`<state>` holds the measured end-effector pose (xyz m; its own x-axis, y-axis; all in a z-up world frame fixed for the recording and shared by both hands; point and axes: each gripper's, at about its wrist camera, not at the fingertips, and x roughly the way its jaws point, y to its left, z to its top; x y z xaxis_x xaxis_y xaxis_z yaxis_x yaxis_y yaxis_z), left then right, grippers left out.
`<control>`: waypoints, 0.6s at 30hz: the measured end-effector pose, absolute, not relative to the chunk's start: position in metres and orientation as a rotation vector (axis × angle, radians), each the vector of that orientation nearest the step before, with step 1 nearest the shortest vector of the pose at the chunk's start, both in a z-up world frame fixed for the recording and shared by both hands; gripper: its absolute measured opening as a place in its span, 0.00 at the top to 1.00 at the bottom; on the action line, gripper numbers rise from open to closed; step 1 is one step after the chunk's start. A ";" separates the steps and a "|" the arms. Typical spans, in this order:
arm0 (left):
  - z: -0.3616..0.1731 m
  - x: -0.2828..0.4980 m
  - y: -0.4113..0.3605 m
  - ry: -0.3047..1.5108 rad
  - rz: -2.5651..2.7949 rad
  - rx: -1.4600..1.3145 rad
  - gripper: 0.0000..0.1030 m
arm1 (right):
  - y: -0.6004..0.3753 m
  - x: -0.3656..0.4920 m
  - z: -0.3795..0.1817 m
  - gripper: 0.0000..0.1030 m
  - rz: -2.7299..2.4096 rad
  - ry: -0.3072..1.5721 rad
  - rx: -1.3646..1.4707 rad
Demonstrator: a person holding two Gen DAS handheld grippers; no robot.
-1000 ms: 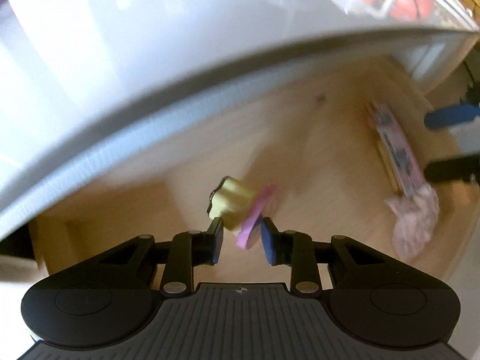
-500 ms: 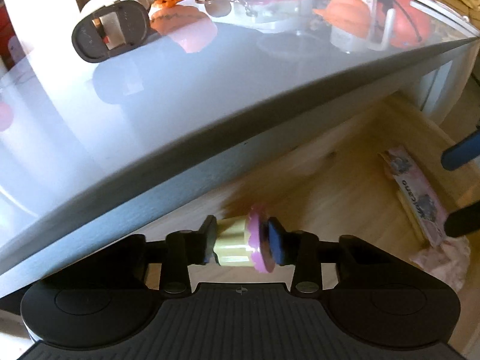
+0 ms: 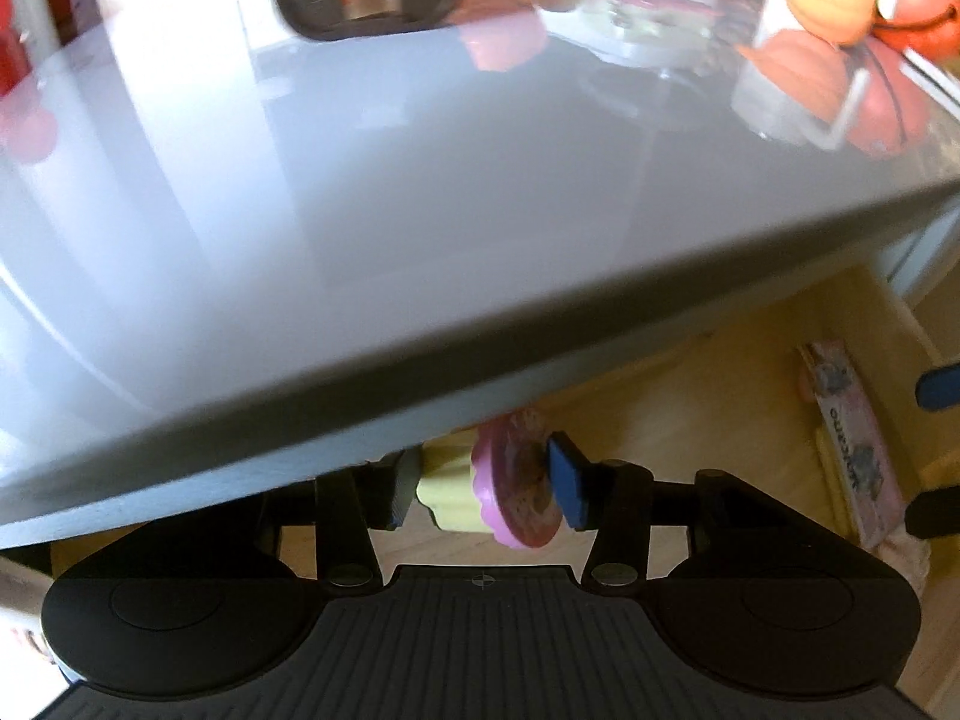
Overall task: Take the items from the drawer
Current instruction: 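Grasp the yellow cupcake toy with pink rim using the left tool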
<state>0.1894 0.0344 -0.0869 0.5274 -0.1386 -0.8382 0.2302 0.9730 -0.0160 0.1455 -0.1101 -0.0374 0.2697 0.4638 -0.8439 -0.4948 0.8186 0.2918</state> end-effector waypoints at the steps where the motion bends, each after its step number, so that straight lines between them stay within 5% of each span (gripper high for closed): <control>1: -0.087 0.191 0.036 0.996 -0.216 0.084 0.49 | -0.112 0.146 -0.037 0.40 0.646 1.127 -0.030; 18: -0.101 0.197 0.053 1.061 -0.140 -0.018 0.51 | -0.117 0.147 -0.039 0.40 0.616 1.139 -0.011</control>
<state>0.1970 0.0533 -0.1013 0.4798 -0.1234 -0.8686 0.1058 0.9910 -0.0824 0.1473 -0.1168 -0.0388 0.2721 0.4521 -0.8494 -0.4634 0.8352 0.2961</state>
